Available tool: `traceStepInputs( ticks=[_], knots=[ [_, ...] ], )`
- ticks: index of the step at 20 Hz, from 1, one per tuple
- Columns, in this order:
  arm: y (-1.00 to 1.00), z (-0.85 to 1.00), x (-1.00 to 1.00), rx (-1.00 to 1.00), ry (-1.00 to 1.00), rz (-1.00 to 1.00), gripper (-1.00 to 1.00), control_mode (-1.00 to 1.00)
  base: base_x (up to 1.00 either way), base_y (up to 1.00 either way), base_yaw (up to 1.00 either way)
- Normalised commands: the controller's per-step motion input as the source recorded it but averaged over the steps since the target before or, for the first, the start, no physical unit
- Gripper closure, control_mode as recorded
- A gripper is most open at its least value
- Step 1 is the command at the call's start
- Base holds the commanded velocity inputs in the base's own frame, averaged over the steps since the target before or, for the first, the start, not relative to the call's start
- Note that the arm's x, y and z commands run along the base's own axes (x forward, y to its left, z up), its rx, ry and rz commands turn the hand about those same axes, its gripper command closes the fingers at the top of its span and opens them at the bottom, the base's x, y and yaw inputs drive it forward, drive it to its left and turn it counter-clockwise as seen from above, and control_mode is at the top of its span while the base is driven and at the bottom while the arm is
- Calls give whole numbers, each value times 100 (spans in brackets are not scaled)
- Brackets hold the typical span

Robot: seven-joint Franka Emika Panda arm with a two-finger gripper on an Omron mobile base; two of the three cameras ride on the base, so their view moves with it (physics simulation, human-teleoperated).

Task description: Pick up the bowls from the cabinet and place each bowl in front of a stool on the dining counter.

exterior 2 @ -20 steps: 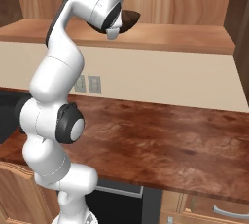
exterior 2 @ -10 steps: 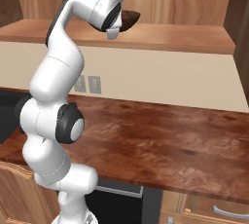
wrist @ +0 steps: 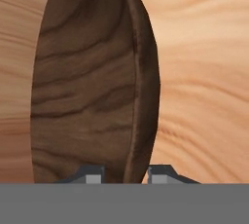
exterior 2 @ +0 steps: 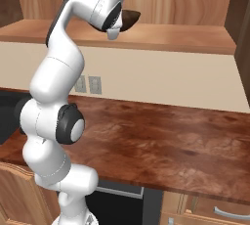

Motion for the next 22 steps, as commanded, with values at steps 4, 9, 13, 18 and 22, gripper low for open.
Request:
traceStepInputs(
  ticks=[4, 9, 13, 18, 22],
  knots=[
    [0, -1, -16, 0, -11, -4, 100, -100, 0, 0, 0],
    [-1, -1, -47, 1, -24, -10, 100, -100, 0, 0, 0],
    [-5, -2, -73, 2, -16, -8, 100, -100, 0, 0, 0],
    [-22, 0, -100, 0, -3, -6, 100, -100, 0, 0, 0],
    [-15, 0, -100, 0, 1, -6, 100, -100, 0, 0, 0]
  ],
)
